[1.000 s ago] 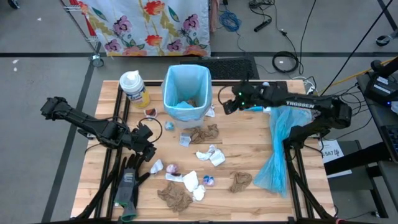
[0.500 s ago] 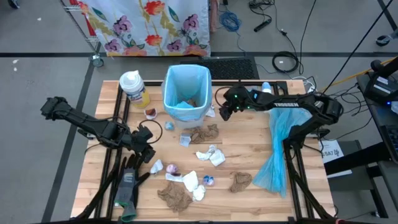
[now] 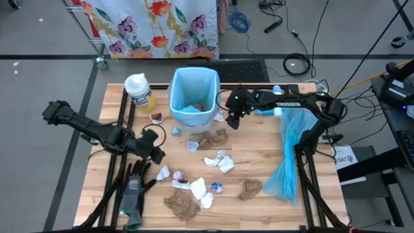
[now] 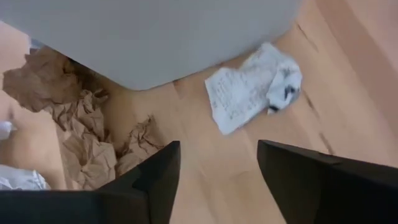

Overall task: Place trash/remove bag and relplace
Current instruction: Put the white receipt paper into the trash bin

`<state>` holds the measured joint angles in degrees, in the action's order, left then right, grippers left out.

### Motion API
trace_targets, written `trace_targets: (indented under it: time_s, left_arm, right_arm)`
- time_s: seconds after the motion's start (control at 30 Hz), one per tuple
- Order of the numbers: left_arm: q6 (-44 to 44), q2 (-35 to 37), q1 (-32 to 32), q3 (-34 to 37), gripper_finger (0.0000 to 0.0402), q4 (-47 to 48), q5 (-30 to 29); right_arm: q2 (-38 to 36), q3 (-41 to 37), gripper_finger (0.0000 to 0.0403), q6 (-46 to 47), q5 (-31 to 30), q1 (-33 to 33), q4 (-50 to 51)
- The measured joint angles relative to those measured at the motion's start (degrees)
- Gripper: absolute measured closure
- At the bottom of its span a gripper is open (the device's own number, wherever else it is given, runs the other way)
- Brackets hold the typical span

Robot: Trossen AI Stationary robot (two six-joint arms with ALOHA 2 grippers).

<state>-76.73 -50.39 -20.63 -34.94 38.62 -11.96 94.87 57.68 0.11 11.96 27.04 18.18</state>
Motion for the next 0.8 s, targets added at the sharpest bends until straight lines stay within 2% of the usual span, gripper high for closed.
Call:
trace_targets:
  time_s: [0.17, 0.33, 0.5, 0.63, 0.8]
  left_arm:
    - [-4.0, -0.58, -0.01, 0.0, 0.0276, -5.34, -2.85]
    - [-2.2, -2.64, 0.01, 0.0, 0.0276, -11.89, -5.91]
    - [-0.42, -5.62, -0.01, 0.0, 0.0276, -15.26, -8.29]
    - [-0.81, -8.22, 0.0, 0.0, 0.0276, -15.84, -8.11]
    - [-0.83, -10.5, -0.01, 0.0, 0.0276, -17.57, -7.01]
  right_arm:
    - [1.79, 3.83, 0.0151, -3.55, -6.85, -1.07, 0.08]
    - [5.37, 4.89, 0.0126, -4.42, -7.87, -1.66, -0.12]
    - [10.14, 4.82, 0.0117, -6.92, -8.01, -1.66, -1.97]
    - [12.72, 4.82, 0.0119, -5.34, -10.49, -1.66, -7.27]
    - [15.47, 4.82, 0.0121, -3.82, -10.66, -1.66, -12.67]
